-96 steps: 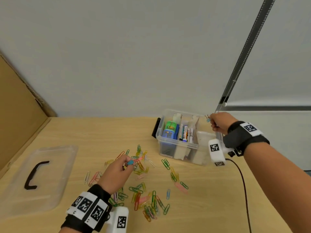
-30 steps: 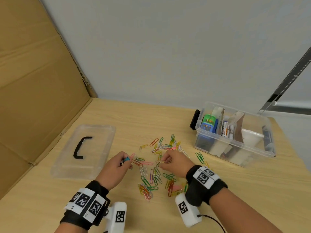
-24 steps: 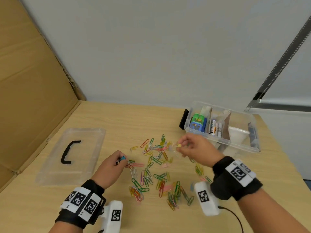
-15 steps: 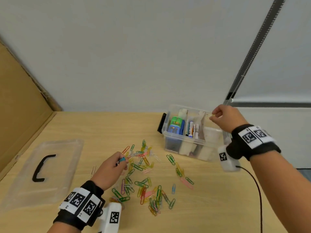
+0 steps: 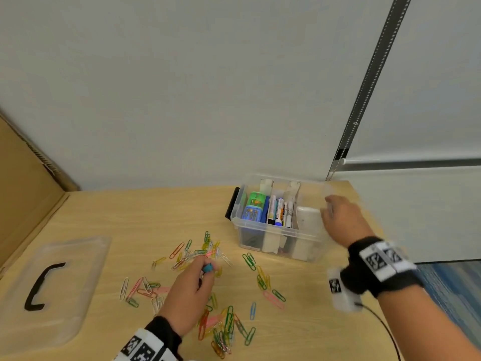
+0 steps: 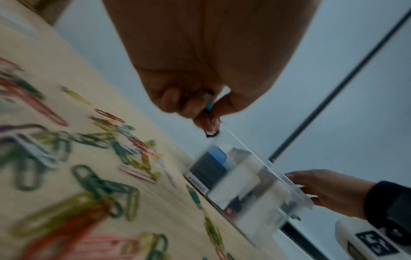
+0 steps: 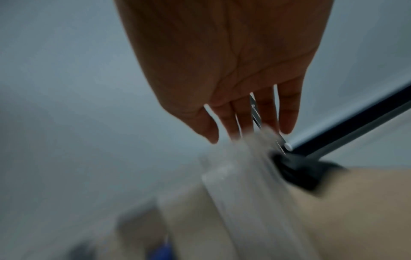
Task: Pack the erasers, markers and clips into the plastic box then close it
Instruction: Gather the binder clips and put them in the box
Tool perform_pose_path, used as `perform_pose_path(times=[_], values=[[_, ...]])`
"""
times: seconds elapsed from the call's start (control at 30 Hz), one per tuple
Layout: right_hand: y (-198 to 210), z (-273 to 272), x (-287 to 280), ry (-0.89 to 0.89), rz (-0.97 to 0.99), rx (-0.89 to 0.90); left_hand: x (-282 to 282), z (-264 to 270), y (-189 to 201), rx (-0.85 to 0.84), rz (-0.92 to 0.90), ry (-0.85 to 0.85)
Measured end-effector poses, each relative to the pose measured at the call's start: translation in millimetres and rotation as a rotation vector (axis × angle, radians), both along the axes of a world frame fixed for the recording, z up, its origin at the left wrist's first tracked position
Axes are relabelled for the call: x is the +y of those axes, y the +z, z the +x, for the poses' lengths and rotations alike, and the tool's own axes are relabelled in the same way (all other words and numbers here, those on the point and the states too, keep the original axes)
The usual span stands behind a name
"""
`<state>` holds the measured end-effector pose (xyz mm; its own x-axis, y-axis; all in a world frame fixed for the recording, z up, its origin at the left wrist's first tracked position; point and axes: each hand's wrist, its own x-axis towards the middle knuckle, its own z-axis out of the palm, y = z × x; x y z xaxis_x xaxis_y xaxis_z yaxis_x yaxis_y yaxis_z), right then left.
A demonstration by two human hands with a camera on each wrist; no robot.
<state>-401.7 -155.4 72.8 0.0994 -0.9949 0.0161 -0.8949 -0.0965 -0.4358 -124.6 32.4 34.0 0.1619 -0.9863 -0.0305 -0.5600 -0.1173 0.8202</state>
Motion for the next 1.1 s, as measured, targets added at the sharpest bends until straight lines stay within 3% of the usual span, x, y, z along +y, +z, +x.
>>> perform_pose_path(times=[0.07,0.23,0.4,0.6,0.67,0.77,0.9,1.0,1.1], values=[[-23,-1,22,0.033,-0.054,0.015,-16,-26,18,-0.023,-0.113,0.007],[-54,3,32,0.017,-0.253,-0.194,-112,-97,69,-0.288,-0.272,-0.159],[-57,3,33,0.011,-0.285,-0.170,-212,-153,77,-0.649,-0.065,-0.324],[-52,5,35,0.019,-0.250,-0.129,-252,-177,71,-0.889,0.230,-0.490],[-51,5,36,0.015,-0.252,-0.128,-256,-173,69,-0.859,0.259,-0.498],[-52,5,35,0.008,-0.261,-0.134,-237,-165,82,-0.605,0.206,-0.451],[-54,4,35,0.016,-0.263,-0.124,-167,-137,89,-0.373,-0.123,-0.361],[-48,4,38,0.011,-0.213,-0.123,-101,-105,73,-0.340,-0.283,-0.261],[-33,10,51,-0.039,-0.252,-0.086,-49,-61,39,-0.358,-0.225,-0.141]])
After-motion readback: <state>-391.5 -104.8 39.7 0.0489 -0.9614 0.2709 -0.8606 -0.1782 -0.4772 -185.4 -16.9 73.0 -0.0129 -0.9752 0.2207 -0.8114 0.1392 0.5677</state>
